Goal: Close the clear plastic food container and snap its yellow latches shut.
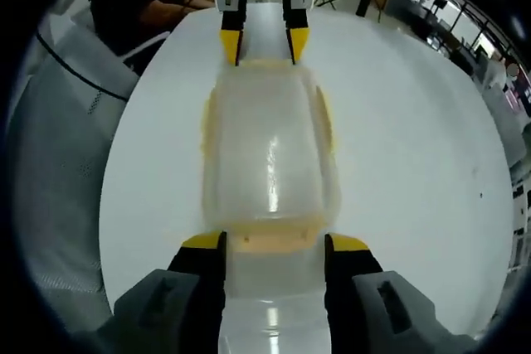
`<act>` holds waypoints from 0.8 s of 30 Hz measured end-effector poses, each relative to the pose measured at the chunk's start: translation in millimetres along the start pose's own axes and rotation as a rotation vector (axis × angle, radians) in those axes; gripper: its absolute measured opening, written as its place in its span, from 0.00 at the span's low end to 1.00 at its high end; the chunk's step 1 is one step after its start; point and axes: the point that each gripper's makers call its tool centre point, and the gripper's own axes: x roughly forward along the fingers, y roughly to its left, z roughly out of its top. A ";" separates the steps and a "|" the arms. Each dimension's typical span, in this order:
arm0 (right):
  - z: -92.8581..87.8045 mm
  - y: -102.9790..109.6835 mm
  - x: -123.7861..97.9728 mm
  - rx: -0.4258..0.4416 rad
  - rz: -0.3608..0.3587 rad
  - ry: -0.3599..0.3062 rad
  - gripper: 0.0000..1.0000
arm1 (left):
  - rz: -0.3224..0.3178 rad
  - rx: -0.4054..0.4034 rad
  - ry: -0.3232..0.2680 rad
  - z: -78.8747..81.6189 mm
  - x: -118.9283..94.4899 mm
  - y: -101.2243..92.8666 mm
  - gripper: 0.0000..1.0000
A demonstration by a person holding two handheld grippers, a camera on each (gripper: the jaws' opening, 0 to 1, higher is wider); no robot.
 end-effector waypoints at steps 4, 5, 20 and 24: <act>-0.6 -3.2 -0.2 0.002 -0.007 0.014 0.38 | -0.008 -0.022 0.013 -0.1 0.7 1.2 0.33; -0.6 -3.5 0.1 0.001 -0.006 0.018 0.37 | -0.008 -0.022 0.016 0.1 1.0 1.3 0.33; -1.8 -1.6 2.0 -0.043 0.027 0.079 0.36 | -0.083 -0.119 0.023 -3.3 5.9 -5.9 0.32; -1.9 -1.6 2.3 -0.040 0.027 0.078 0.36 | -0.080 -0.074 0.060 -6.2 6.5 -4.4 0.32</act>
